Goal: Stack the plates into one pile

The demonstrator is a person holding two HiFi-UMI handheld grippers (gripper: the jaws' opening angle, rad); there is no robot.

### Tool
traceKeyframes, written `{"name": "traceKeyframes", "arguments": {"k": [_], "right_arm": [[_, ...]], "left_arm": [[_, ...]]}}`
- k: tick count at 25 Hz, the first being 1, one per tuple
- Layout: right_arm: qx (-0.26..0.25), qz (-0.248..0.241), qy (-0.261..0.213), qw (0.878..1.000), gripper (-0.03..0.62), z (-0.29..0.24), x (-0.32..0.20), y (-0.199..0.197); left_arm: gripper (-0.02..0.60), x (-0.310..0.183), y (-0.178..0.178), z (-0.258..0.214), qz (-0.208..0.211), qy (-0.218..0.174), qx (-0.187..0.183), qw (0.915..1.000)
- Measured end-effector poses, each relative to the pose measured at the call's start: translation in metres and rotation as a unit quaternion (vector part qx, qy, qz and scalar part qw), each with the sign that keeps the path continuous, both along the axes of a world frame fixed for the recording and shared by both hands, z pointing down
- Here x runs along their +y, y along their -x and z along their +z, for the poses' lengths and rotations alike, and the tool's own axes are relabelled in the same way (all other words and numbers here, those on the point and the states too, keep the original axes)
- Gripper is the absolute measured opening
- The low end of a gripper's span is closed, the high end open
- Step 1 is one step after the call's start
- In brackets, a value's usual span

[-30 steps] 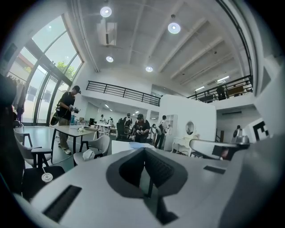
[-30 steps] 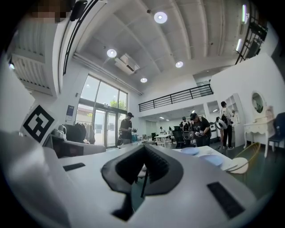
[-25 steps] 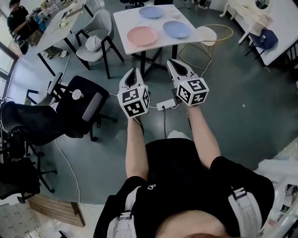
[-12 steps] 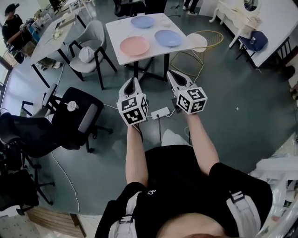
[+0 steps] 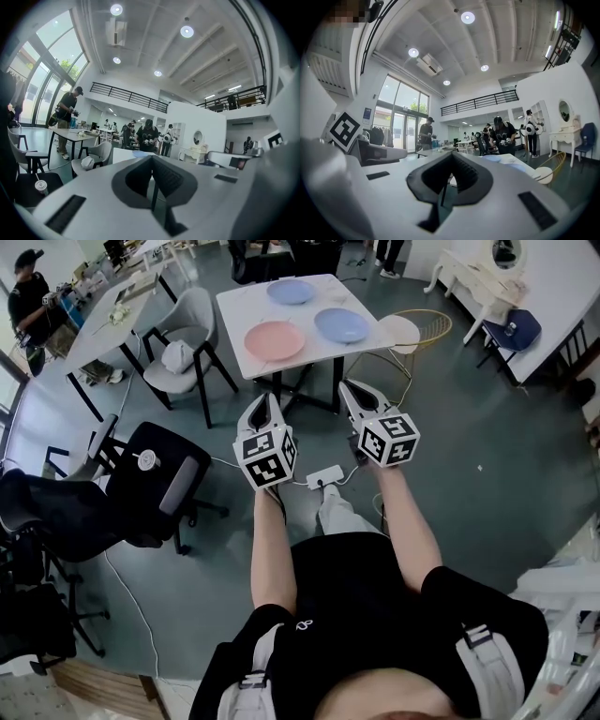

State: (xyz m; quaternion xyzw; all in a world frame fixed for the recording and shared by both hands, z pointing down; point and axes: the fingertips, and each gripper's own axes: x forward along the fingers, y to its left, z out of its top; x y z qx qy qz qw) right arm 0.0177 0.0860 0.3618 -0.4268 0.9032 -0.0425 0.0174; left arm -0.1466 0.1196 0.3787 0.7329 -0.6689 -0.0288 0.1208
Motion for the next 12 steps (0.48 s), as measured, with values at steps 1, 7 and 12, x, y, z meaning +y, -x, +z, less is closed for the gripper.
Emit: {"name": "traceKeyframes", "arguments": {"k": [1,7,12], "right_arm": [[-0.002,-0.001,-0.003,1.000,0.006,-0.004,-0.005,0.001],[-0.011,-0.013,-0.016,1.000,0.006,-0.015,-0.036,0.017],[-0.014,-0.010,0.008,1.000,0.006,0.004,-0.071,0.011]], "left_arm": [[0.015,-0.003,0.002,-0.004,-0.001,-0.004,-0.002,1.0000],[0.015,-0.030,0.022,-0.014,-0.018,-0.014,-0.010,0.9997],[0.015,-0.065,0.023,0.004,-0.022,0.011,-0.007,0.9997]]}}
